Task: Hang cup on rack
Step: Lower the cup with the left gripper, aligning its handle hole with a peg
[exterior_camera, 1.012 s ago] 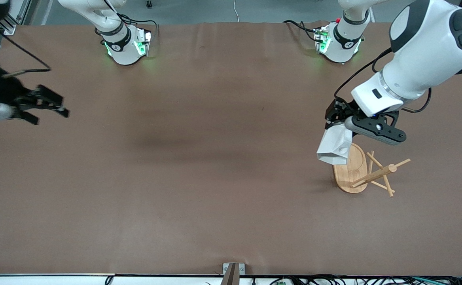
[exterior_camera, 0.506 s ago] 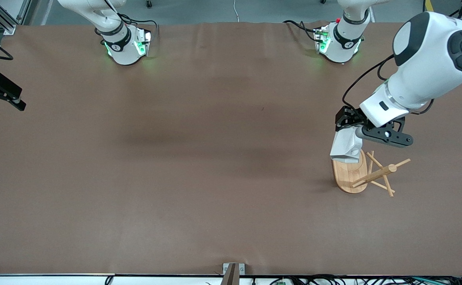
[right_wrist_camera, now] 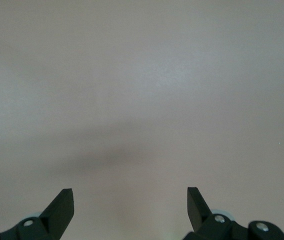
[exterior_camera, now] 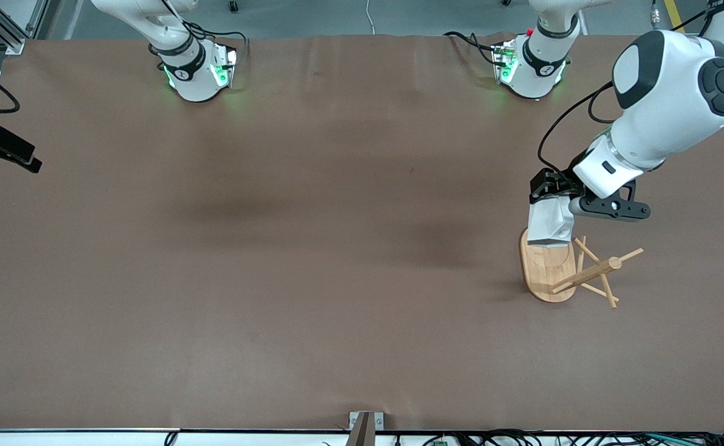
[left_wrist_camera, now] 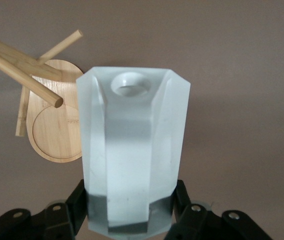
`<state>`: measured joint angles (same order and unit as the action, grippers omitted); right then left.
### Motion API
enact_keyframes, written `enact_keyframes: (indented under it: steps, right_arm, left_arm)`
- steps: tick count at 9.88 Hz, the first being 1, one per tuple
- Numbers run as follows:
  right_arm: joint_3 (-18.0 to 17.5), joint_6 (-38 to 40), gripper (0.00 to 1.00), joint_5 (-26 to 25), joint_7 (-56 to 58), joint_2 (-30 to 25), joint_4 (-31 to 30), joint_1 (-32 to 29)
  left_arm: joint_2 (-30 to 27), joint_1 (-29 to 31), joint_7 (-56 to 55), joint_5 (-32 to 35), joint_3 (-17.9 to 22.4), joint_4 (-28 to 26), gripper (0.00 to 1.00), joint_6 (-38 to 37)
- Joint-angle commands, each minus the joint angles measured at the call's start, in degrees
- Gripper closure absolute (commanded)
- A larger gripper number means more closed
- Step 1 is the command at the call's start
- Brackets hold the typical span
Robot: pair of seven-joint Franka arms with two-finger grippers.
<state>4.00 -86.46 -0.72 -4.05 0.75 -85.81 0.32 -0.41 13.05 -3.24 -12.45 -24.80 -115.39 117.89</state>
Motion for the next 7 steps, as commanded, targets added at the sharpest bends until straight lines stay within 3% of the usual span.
enact_keyframes:
  steps: [1,5,7]
  right_arm:
    - [-0.22,-0.2,0.0,0.45,-0.17,-0.84,-1.2,-0.5]
    - [-0.04,0.06,0.0,1.16,1.76,-0.84,-1.12,-1.03]
    - [-0.04,0.15,0.0,1.16,1.76,-0.84,-1.12,-1.11]
  left_arm:
    - [-1.79,-0.83,0.77,-1.26,0.28,-6.68,0.77,4.71]
    - [-1.09,-1.27,10.16,-1.26,0.54,-7.57,0.78,6.12]
    - [-0.65,-1.27,15.61,-1.26,2.82,-8.36,0.78,7.17]
